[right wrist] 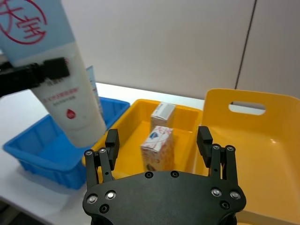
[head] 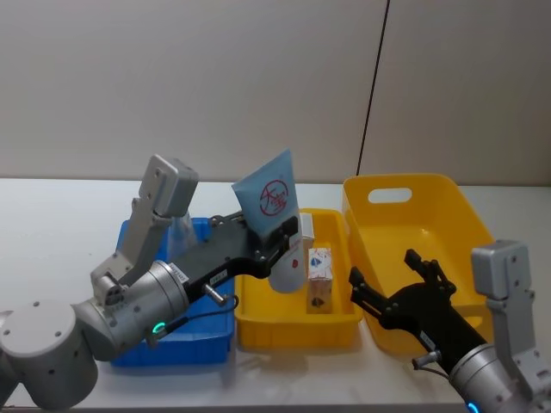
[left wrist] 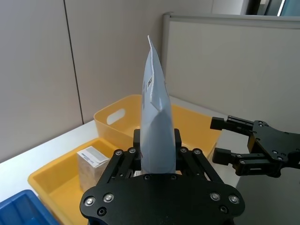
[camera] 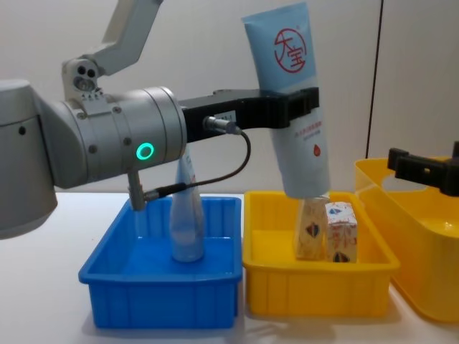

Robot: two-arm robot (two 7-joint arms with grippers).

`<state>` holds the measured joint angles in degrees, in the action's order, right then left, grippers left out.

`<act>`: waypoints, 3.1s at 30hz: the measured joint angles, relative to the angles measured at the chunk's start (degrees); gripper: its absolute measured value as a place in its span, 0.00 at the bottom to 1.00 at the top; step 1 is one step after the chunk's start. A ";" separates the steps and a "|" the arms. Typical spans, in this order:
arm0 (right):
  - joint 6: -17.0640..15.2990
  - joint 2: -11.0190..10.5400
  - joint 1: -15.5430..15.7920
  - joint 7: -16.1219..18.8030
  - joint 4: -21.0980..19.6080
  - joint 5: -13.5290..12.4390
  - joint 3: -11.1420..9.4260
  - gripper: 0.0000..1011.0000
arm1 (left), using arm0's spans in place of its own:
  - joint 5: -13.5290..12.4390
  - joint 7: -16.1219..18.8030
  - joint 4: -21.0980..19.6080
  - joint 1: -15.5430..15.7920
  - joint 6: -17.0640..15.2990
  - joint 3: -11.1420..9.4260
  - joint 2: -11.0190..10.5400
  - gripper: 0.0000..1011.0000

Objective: Bimanual collaborative sorting of washing and personal care products

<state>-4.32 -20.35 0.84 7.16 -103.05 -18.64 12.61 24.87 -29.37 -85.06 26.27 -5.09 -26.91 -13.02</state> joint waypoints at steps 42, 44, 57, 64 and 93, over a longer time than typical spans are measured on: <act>-11.08 -8.60 -10.49 13.66 -1.50 -1.67 7.67 0.99 | 1.06 -1.86 0.15 0.36 -0.58 -0.88 0.01 0.30; -10.93 -8.59 -11.12 13.69 -1.01 -0.82 8.39 0.99 | 1.07 -1.87 0.14 0.36 -0.59 -0.88 -0.01 0.30; -10.54 -6.48 -15.96 12.97 4.05 5.94 13.32 0.99 | 1.07 -1.93 0.14 0.36 -0.59 -0.88 0.00 0.30; -9.73 -4.33 -17.82 10.95 7.15 9.19 14.95 0.99 | 1.06 -1.93 0.14 0.35 -0.58 -0.88 0.00 0.30; -3.44 3.05 -20.91 3.21 15.62 15.81 17.44 0.64 | 1.06 -1.85 0.14 0.36 -0.56 -0.76 0.00 0.30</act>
<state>-7.76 -17.30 -20.07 10.38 -87.43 -2.82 30.06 25.94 -31.22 -84.91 26.63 -5.65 -27.67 -13.02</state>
